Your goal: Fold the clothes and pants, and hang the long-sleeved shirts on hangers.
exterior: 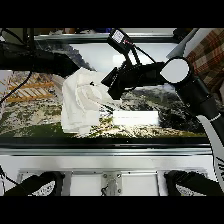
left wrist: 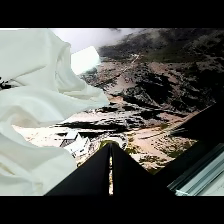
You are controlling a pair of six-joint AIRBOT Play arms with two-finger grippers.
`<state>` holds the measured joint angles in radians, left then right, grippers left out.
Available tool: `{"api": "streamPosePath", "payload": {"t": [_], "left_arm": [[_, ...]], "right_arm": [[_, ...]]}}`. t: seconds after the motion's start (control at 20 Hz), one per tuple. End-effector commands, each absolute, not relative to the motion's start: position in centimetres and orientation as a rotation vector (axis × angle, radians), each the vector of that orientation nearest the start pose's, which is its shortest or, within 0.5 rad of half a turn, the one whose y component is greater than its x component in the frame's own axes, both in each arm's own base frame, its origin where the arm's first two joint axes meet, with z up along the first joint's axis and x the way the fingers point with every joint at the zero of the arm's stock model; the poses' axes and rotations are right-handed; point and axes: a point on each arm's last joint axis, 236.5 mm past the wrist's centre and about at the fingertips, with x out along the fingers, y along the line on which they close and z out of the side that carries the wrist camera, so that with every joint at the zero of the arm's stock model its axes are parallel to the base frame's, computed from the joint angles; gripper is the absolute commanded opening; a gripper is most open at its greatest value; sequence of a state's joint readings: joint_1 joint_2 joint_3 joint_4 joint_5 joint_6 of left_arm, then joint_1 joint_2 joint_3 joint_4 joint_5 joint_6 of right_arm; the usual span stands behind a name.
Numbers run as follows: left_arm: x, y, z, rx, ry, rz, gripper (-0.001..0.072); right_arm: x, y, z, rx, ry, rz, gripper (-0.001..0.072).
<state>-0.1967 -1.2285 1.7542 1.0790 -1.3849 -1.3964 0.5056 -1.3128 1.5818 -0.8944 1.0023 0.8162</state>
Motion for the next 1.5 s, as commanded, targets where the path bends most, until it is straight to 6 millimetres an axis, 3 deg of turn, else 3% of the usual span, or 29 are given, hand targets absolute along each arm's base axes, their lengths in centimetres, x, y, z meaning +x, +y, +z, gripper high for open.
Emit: {"api": "streamPosePath", "payload": {"t": [0.0, 0.5, 0.7, 0.75, 0.8, 0.85, 1.0, 1.1, 1.25, 1.45], "left_arm": [[37.4, -18.7, 26.0, -0.052, 0.816, -0.670, 0.0022], [37.5, -18.7, 26.1, -0.053, 0.814, -0.670, 0.0022], [38.6, -18.5, 26.7, -0.060, 0.766, -0.650, 0.0023], [39.4, -17.8, 26.4, -0.052, 0.760, -0.620, 0.0093], [40.2, -16.6, 25.8, -0.036, 0.766, -0.578, 0.0484], [41.4, -15.2, 24.8, -0.025, 0.784, -0.518, 0.0720], [44.9, -10.2, 19.8, -0.019, 0.895, -0.324, 0.0688], [46.9, -8.7, 15.5, -0.048, 0.985, -0.266, 0.0688], [49.1, -9.4, 8.1, -0.059, 1.127, -0.264, 0.0688], [50.3, -13.3, -1.0, -0.024, 1.257, -0.309, 0.0688]], "right_arm": [[35.8, 34.1, 22.9, -0.287, 0.460, 1.128, 0.0037], [35.8, 34.1, 22.9, -0.287, 0.460, 1.128, 0.0037], [36.5, 34.2, 23.0, -0.278, 0.442, 1.108, 0.0037], [36.7, 34.3, 22.9, -0.276, 0.443, 1.106, 0.0037], [36.8, 34.3, 22.6, -0.277, 0.449, 1.107, 0.0037], [36.9, 34.4, 22.4, -0.276, 0.455, 1.107, 0.0037], [35.9, 35.5, 22.3, -0.205, 0.482, 1.162, 0.0037], [34.9, 36.0, 22.6, -0.177, 0.487, 1.208, 0.0037], [36.8, 34.0, 23.7, -0.230, 0.422, 1.140, 0.0036], [40.6, 29.0, 27.0, -0.209, 0.340, 0.939, 0.0036]]}}
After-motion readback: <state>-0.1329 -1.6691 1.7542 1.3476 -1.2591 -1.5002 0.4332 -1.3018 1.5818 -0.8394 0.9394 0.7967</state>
